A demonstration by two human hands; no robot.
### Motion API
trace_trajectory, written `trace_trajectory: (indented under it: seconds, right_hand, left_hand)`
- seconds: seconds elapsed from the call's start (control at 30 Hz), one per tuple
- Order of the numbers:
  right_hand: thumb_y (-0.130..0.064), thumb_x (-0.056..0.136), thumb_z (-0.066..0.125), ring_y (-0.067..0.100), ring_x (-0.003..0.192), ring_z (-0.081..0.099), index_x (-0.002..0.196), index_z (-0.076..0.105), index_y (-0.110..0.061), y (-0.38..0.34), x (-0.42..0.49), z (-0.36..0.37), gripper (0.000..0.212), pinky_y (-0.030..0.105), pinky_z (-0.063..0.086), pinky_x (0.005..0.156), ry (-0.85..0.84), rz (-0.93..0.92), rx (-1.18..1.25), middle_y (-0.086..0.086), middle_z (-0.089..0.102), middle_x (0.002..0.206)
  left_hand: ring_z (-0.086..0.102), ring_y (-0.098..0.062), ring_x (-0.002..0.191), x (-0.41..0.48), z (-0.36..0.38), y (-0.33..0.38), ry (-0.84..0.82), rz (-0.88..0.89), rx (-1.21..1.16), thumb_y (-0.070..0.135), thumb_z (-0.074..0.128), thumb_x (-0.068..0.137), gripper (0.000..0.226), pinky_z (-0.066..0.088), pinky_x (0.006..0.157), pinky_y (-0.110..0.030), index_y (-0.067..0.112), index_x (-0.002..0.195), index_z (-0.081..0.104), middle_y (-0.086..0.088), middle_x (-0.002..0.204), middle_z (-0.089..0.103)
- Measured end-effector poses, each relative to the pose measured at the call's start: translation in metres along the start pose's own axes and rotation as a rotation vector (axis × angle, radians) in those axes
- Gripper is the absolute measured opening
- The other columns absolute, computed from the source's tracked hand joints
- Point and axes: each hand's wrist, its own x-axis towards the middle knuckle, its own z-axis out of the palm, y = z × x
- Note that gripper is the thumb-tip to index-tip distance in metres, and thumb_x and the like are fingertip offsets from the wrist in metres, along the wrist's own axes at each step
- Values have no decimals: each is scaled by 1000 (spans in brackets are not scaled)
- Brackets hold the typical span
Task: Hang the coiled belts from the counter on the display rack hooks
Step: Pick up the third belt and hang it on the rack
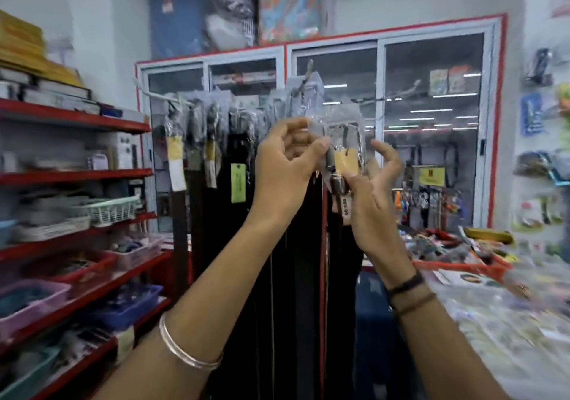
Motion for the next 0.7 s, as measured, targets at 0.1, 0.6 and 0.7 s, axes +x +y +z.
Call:
trace_trajectory:
  seconds: [0.1,0.6,0.7]
  right_hand:
    - [-10,90,40,6,81,53,117,24,-23,-10,28,16,34,19,46,75,25,-110,-31,-3,51,102]
    - [-24,92,43,35,76,59,112,30,-23,-18,79,50,24,64,50,77,87,71,18,22,63,94]
    - [-22,97,44,15,76,55,112,29,-21,-5,75,50,21,51,51,82,43,54,-47,0,56,88]
  left_hand:
    - [68,-19,80,23,-8,12,44,75,6,5,66,84,24,60,77,-39,19,101,56,-3,86,64]
    - [55,-6,55,96,-16,11,8,135,177,-2,55,88,32,57,67,-28,13,115,65,17,48,53]
    - [55,-6,54,93,-19,-2,10,106,206,-2,55,88,34,59,75,-35,13,118,64,16,50,56]
